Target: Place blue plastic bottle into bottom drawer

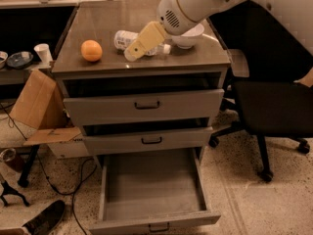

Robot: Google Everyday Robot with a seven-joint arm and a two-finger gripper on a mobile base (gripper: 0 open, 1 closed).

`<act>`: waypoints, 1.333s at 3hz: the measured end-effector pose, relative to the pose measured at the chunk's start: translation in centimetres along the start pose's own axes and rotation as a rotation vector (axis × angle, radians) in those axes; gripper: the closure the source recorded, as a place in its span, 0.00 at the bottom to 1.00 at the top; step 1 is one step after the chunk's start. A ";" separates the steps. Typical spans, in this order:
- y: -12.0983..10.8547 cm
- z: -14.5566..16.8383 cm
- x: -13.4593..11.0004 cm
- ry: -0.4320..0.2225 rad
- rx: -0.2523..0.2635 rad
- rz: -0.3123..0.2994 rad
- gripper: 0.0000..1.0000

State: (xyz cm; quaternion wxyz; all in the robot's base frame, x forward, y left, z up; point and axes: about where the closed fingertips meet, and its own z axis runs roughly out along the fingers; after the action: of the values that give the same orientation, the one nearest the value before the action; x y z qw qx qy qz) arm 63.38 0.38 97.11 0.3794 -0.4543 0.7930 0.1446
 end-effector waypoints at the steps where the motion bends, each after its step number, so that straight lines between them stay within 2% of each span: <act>1: 0.0 4.0 -1.4 -0.062 -0.039 -0.026 0.00; 2: -1.4 7.9 -2.5 -0.110 -0.023 -0.025 0.00; 4: -5.7 13.6 -3.9 -0.125 0.079 0.005 0.00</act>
Offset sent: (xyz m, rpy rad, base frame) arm 0.1042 0.0753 -0.0505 0.1311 -0.1221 0.0117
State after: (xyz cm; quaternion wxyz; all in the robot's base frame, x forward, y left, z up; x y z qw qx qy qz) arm 75.67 7.53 91.51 0.4454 -0.4270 0.7740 0.1420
